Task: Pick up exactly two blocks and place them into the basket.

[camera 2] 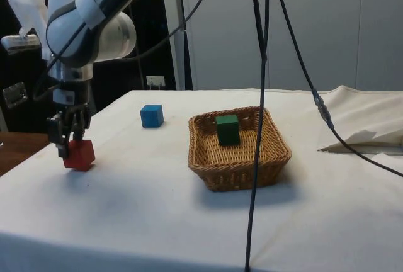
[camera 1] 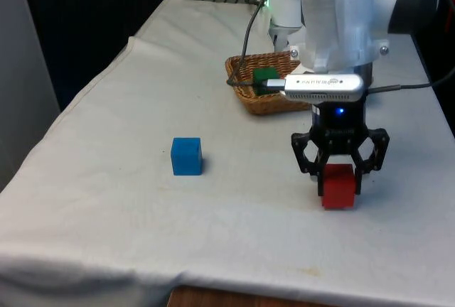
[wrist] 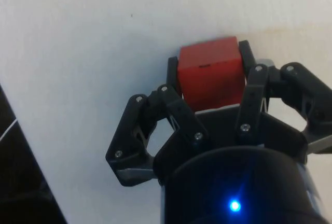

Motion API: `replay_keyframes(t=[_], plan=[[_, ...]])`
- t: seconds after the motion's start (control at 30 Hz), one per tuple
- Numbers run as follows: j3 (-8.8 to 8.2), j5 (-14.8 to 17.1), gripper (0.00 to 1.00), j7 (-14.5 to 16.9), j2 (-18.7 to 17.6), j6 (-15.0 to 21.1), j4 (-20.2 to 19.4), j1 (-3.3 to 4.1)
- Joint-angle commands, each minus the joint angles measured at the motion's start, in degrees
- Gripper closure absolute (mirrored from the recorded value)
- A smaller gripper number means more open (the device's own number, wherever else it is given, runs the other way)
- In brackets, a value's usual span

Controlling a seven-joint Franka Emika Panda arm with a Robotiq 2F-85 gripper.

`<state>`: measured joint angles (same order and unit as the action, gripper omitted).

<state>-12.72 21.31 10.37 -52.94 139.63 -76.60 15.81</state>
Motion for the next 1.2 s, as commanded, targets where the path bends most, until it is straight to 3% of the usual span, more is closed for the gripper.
replay_keyframes(t=[0.0, 0.07, 0.1, 0.13, 0.33, 1.07, 1.1, 1.13, 1.17], plan=[[-0.40, -0.17, 0.99, -0.46, 1.60, 0.34, -2.06, 0.57], [-0.46, -0.23, 0.99, -0.52, 2.69, 0.40, -3.21, 0.69], [0.00, -0.06, 0.99, 0.00, 1.66, 0.00, -1.95, 0.17], [-0.46, -0.23, 0.99, -0.52, 3.27, 0.40, -3.84, 0.80], [-0.46, -0.40, 0.99, -0.69, 7.62, 0.40, -8.37, 1.38], [-0.52, -1.89, 0.99, -0.80, 22.06, 0.74, -22.52, 2.98], [0.00, -1.32, 0.99, -0.23, 21.14, 0.11, -21.49, 2.46], [-0.52, -2.06, 0.99, -0.80, 22.75, 0.80, -23.26, 3.09], [-0.52, -2.18, 0.99, -0.80, 23.38, 0.92, -23.95, 3.15]])
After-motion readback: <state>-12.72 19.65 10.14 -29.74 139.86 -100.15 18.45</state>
